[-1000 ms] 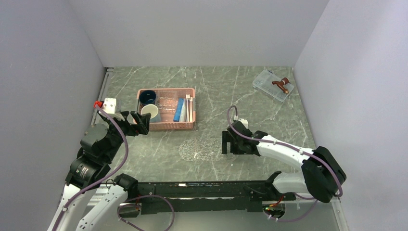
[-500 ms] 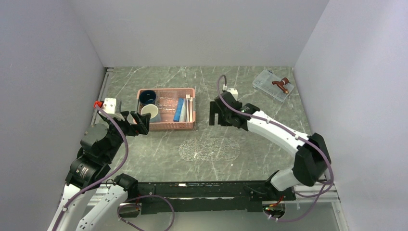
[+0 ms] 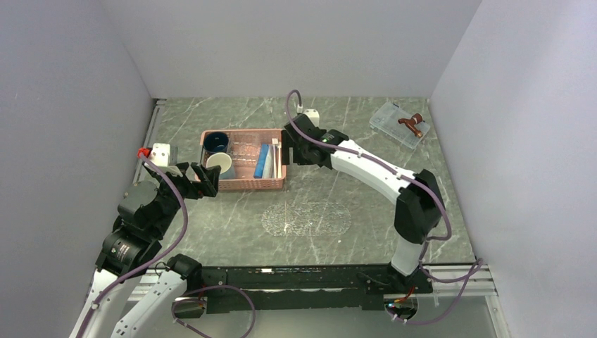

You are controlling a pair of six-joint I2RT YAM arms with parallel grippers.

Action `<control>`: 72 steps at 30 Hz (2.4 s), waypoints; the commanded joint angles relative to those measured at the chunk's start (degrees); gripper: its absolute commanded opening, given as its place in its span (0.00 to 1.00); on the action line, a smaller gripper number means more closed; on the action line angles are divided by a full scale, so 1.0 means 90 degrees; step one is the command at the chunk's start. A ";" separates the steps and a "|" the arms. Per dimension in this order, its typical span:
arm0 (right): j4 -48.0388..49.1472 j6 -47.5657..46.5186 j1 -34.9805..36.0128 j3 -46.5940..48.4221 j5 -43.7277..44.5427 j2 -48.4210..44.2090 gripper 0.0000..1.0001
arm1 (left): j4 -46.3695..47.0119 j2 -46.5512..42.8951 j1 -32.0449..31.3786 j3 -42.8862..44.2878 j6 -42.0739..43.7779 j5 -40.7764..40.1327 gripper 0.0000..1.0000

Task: Prepare toiletry sets of a toothbrush and toothpaste on the tray

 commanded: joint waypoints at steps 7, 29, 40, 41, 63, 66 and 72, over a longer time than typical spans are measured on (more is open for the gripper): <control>-0.0137 -0.0032 0.0095 0.1444 0.0195 0.1202 0.76 | 0.0128 -0.0019 0.0028 -0.0007 -0.0025 0.0167 0.99; -0.0652 -0.0047 0.0055 0.3122 0.0562 0.2894 0.51 | 0.0129 -0.0041 0.0028 0.0002 -0.0026 0.0257 0.99; -0.0614 -0.0045 -0.0033 0.3145 0.0493 0.2935 0.33 | 0.0127 -0.0006 0.0029 0.0002 -0.0030 0.0260 0.99; -0.0614 -0.0048 -0.0035 0.3144 0.0491 0.2943 0.32 | 0.0129 -0.0009 0.0028 0.0002 -0.0028 0.0258 0.99; -0.0626 -0.0037 -0.0204 0.3003 0.0563 0.2908 0.00 | 0.0116 0.0059 0.0028 -0.0003 -0.0026 0.0228 0.99; -0.0604 -0.0049 -0.0295 0.2862 0.0631 0.2795 0.00 | 0.0113 0.0081 0.0028 0.0002 -0.0025 0.0217 0.99; -0.0431 -0.0130 -0.0549 0.2303 0.0587 0.2389 0.00 | 0.0150 0.0111 0.0028 -0.0032 -0.0007 0.0184 0.99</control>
